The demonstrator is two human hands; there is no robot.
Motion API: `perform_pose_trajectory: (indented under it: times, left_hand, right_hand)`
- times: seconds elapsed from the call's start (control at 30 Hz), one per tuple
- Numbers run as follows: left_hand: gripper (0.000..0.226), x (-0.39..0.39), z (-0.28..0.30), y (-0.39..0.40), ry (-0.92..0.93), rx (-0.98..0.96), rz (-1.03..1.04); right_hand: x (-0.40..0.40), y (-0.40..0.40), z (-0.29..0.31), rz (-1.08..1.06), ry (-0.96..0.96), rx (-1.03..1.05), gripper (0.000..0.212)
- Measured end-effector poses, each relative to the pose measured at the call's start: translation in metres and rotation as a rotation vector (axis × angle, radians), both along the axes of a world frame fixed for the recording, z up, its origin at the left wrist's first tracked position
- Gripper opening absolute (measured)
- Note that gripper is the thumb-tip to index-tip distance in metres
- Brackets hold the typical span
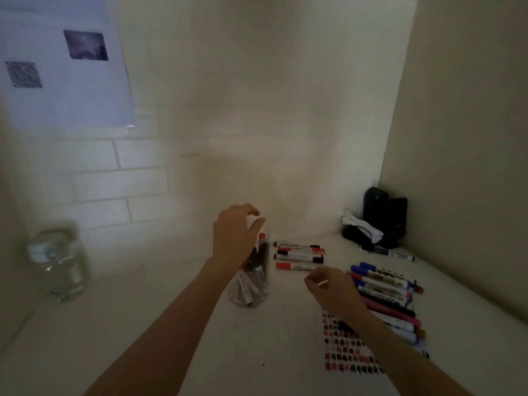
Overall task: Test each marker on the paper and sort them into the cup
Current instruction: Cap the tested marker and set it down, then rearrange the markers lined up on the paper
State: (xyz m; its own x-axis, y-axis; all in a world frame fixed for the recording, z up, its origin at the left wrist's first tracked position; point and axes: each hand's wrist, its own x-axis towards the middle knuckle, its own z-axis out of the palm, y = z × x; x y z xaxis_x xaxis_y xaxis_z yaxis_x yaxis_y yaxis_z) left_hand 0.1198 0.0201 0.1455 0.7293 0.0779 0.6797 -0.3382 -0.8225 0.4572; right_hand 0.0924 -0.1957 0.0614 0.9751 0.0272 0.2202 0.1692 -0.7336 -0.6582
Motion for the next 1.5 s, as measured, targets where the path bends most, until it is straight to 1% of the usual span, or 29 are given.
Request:
perform_pose_trajectory:
  times: [0.03,0.07,0.1,0.13,0.17,0.23,0.3,0.33,0.4,0.47,0.53,0.6,0.67,0.7,0.77,0.8,0.87,0.93,1.0,1.03,1.1,1.13,1.17,1.23,1.3,1.33,1.37,1.43,1.5]
  left_hand:
    - [0.014,-0.010,-0.001,-0.011,-0.137,0.003,-0.038]
    - [0.014,-0.022,-0.007,-0.026,-0.224,-0.005,-0.115]
    - [0.013,-0.033,-0.020,-0.042,-0.225,-0.018,-0.207]
    - [0.013,-0.043,-0.039,-0.057,-0.144,-0.032,-0.291]
    - [0.012,-0.049,-0.064,-0.068,-0.012,-0.042,-0.339]
    - [0.007,-0.050,-0.114,-0.079,0.221,-0.087,-0.348]
    - [0.007,-0.047,-0.149,-0.078,0.348,-0.163,-0.305]
    - [0.009,-0.046,-0.159,-0.078,0.372,-0.192,-0.290]
    - [0.007,-0.045,-0.168,-0.077,0.374,-0.213,-0.287]
    - [0.004,-0.045,-0.171,-0.077,0.377,-0.190,-0.283]
    - [0.005,-0.043,-0.173,-0.078,0.374,-0.175,-0.280]
    - [0.005,-0.042,-0.174,-0.078,0.374,-0.169,-0.278]
    - [0.006,-0.042,-0.175,-0.076,0.372,-0.172,-0.282]
    - [0.006,-0.042,-0.176,-0.076,0.375,-0.176,-0.287]
    - [0.007,-0.042,-0.175,-0.076,0.383,-0.182,-0.289]
    - [0.006,-0.043,-0.175,-0.077,0.377,-0.189,-0.287]
    - [0.006,-0.043,-0.174,-0.077,0.362,-0.193,-0.283]
    - [0.006,-0.044,-0.173,-0.077,0.362,-0.197,-0.284]
    - [0.005,-0.044,-0.172,-0.076,0.361,-0.206,-0.288]
    - [0.005,-0.045,-0.171,-0.075,0.363,-0.209,-0.287]
    - [0.006,-0.046,-0.169,-0.074,0.384,-0.209,-0.280]
    - [0.006,-0.046,-0.169,-0.074,0.394,-0.208,-0.278]
    - [0.007,-0.047,-0.169,-0.073,0.401,-0.206,-0.277]
    - [0.007,-0.048,-0.170,-0.072,0.405,-0.205,-0.280]
    - [0.008,-0.050,-0.170,-0.071,0.398,-0.213,-0.288]
    - [0.009,-0.051,-0.169,-0.071,0.399,-0.221,-0.295]
    - [0.010,-0.053,-0.167,-0.072,0.406,-0.228,-0.301]
    - [0.009,-0.061,-0.161,-0.079,0.413,-0.265,-0.336]
    - [0.013,-0.076,-0.151,-0.093,0.419,-0.322,-0.419]
  right_hand:
    - [0.007,-0.002,0.001,-0.003,-0.002,-0.019,0.013]
    - [0.013,-0.005,0.000,-0.010,-0.005,-0.041,0.014]
    - [0.020,-0.009,-0.002,-0.018,-0.014,-0.079,0.016]
    - [0.025,-0.011,-0.005,-0.026,-0.022,-0.135,0.020]
    - [0.029,-0.014,-0.008,-0.028,-0.022,-0.193,0.025]
    - [0.034,-0.019,-0.016,-0.015,-0.001,-0.285,0.034]
    - [0.041,-0.024,-0.022,0.006,0.005,-0.344,0.039]
    - [0.045,-0.026,-0.025,0.016,0.003,-0.359,0.040]
    - [0.052,-0.028,-0.030,0.034,-0.008,-0.395,0.042]
    - [0.061,-0.025,-0.036,0.043,-0.015,-0.450,0.049]
    - [0.071,-0.018,-0.041,0.047,-0.009,-0.569,0.055]
    - [0.079,-0.011,-0.043,0.050,0.045,-0.679,0.055]
    - [0.084,-0.008,-0.044,0.034,0.072,-0.693,0.053]
    - [0.086,-0.009,-0.045,0.008,0.024,-0.678,0.049]
    - [0.087,-0.013,-0.046,-0.071,-0.146,-0.671,0.042]
    - [0.086,-0.015,-0.046,-0.088,-0.195,-0.681,0.042]
    - [0.082,-0.017,-0.049,-0.074,-0.159,-0.721,0.042]
    - [0.075,-0.015,-0.051,-0.058,-0.074,-0.749,0.036]
    - [0.067,-0.013,-0.048,-0.045,-0.073,-0.678,0.030]
    - [0.062,-0.013,-0.041,-0.037,-0.112,-0.589,0.027]
    - [0.045,-0.013,-0.018,-0.020,-0.178,-0.318,0.020]
    - [0.034,-0.016,-0.003,-0.028,-0.164,-0.163,0.017]
    - [0.020,-0.020,0.012,-0.061,-0.143,-0.028,0.017]
    - [-0.009,-0.032,0.031,-0.158,-0.103,0.217,0.023]
    - [-0.043,-0.049,0.034,-0.178,-0.025,0.531,0.023]
    - [-0.061,-0.056,0.030,-0.170,0.016,0.646,0.021]
    - [-0.074,-0.063,0.023,-0.173,0.042,0.706,0.021]
    - [-0.094,-0.075,0.003,-0.227,0.072,0.751,0.024]
    - [-0.104,-0.080,-0.012,-0.278,0.082,0.790,0.025]
